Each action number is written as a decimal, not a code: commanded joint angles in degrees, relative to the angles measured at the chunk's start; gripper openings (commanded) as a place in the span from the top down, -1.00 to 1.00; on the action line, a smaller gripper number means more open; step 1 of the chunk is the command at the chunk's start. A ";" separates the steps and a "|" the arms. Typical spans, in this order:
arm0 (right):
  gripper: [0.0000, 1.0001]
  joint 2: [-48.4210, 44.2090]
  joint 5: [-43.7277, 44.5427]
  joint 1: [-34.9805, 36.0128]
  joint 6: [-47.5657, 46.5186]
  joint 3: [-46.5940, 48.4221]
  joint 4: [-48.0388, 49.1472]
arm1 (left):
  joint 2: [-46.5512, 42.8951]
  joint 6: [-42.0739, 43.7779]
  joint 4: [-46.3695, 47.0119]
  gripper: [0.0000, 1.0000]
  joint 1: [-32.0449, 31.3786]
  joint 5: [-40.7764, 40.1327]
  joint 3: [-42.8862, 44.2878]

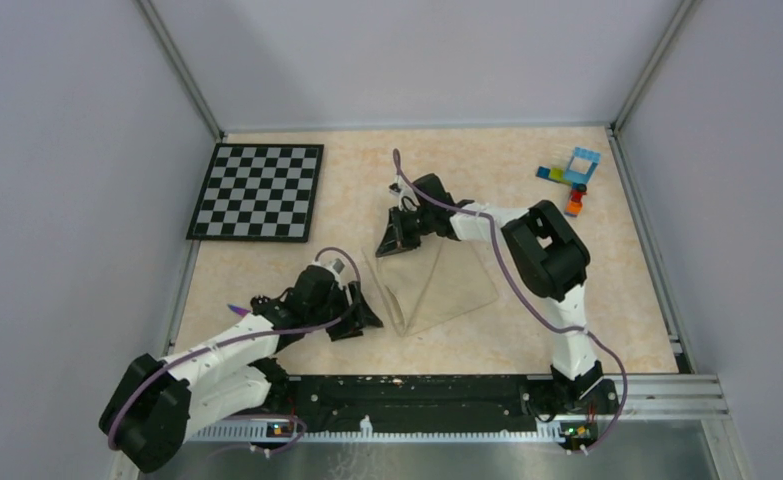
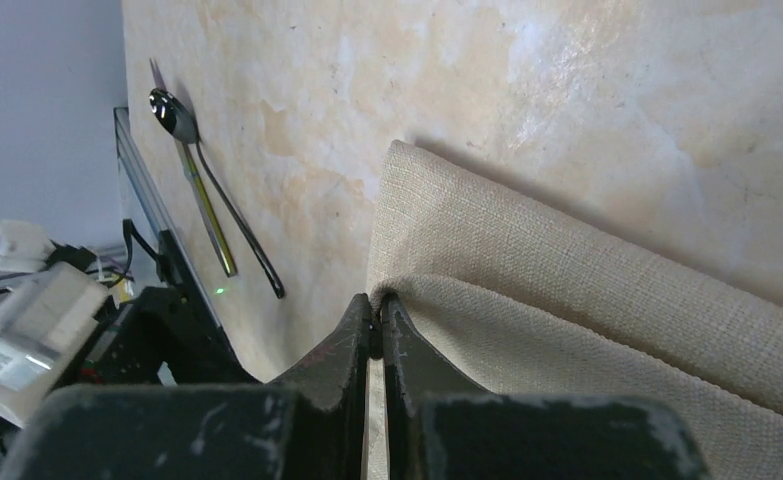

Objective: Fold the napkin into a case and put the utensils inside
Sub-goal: Fold the top corner of the square-folded napkin at the center of the board, then smooth out the upper triangle-folded napkin at the center of the board.

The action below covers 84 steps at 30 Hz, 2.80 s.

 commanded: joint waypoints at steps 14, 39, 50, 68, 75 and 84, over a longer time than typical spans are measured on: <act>0.96 3.87 -0.31 1.42 0.13 6.55 0.05 | -8.89 8.33 -15.92 -0.44 16.13 -1.73 7.41; 0.66 6.42 1.52 1.43 0.03 10.45 -2.19 | -10.02 8.30 -13.94 -0.44 16.10 1.90 5.56; 0.13 -4.63 -2.19 -0.87 4.95 4.48 1.00 | 2.94 7.47 -1.60 -0.38 16.96 8.64 11.35; 0.66 -2.71 -10.17 -18.25 8.43 -5.82 15.58 | 41.29 8.86 14.50 0.64 21.14 14.44 33.14; 0.66 2.39 -10.45 -20.62 8.21 -6.46 19.11 | 47.60 10.12 15.37 0.72 22.25 12.85 33.65; 0.54 -0.99 -10.15 -21.12 5.49 -5.04 14.43 | 49.65 12.06 14.64 0.76 22.34 11.87 32.64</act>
